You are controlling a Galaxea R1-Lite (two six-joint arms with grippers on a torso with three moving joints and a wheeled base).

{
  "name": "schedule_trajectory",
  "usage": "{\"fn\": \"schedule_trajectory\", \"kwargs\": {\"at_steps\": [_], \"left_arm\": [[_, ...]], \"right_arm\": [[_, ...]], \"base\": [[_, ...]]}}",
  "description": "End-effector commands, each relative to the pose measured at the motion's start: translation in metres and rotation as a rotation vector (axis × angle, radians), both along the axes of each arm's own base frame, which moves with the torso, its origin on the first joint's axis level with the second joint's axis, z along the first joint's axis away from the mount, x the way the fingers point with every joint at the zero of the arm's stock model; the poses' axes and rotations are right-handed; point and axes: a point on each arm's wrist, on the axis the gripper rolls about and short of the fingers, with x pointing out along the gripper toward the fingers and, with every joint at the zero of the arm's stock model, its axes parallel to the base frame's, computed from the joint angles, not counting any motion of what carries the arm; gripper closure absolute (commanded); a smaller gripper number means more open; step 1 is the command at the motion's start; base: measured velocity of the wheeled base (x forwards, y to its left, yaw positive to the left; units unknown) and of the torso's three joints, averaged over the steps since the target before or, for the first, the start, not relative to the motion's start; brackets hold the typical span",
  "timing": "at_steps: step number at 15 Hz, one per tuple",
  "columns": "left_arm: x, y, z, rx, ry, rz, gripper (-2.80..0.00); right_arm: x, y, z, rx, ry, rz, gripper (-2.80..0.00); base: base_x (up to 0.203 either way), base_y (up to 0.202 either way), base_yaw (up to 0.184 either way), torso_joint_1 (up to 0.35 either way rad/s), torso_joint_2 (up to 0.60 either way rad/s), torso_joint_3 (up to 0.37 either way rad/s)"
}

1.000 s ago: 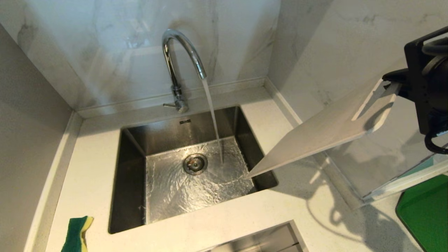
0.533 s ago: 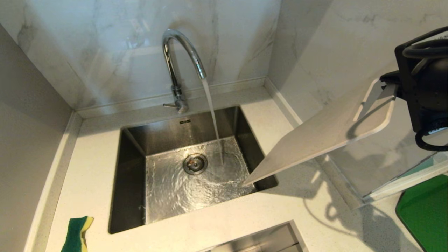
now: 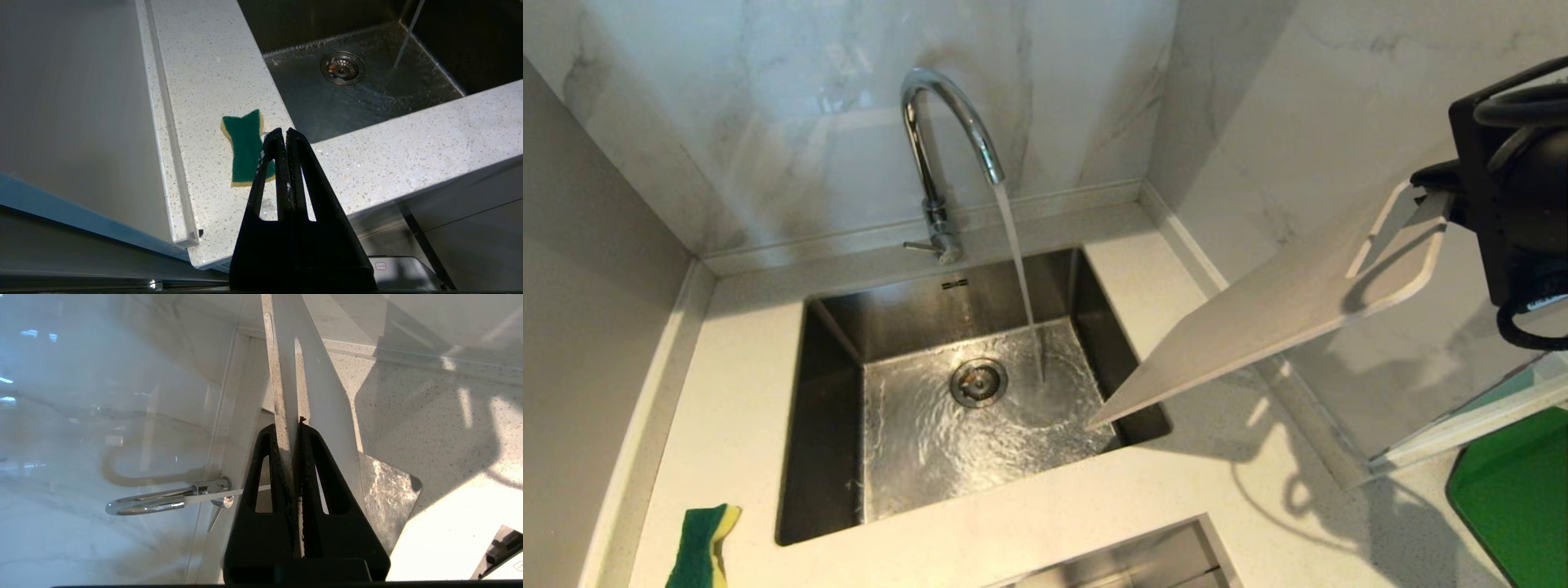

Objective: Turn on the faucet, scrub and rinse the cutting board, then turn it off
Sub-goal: Put down the cutting board

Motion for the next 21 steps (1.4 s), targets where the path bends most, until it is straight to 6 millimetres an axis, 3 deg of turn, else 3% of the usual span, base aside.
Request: {"fn": "schedule_trajectory", "kwargs": {"at_steps": [1,4,21], "left_arm": [[0.0,0.0,0.0,0.0,0.003,0.0,0.0],[0.0,0.0,0.0,0.0,0.003,0.0,0.0],[0.0,0.0,0.0,0.0,0.003,0.0,0.0]], "right_arm": [[-0.01,-0.006,0.0,0.008,-0.01,-0.002,0.0],[-0.018,-0.009,-0.007,0.001,-0.005,0.0,0.0],[-0.019,-0.005,-0.029,-0.031,0.03,0.002,0.0]], "base": [[0.0,0.0,0.0,0.0,0.0,0.0],[0.0,0.0,0.0,0.0,0.0,0.0],[0.0,0.0,0.0,0.0,0.0,0.0]]}}
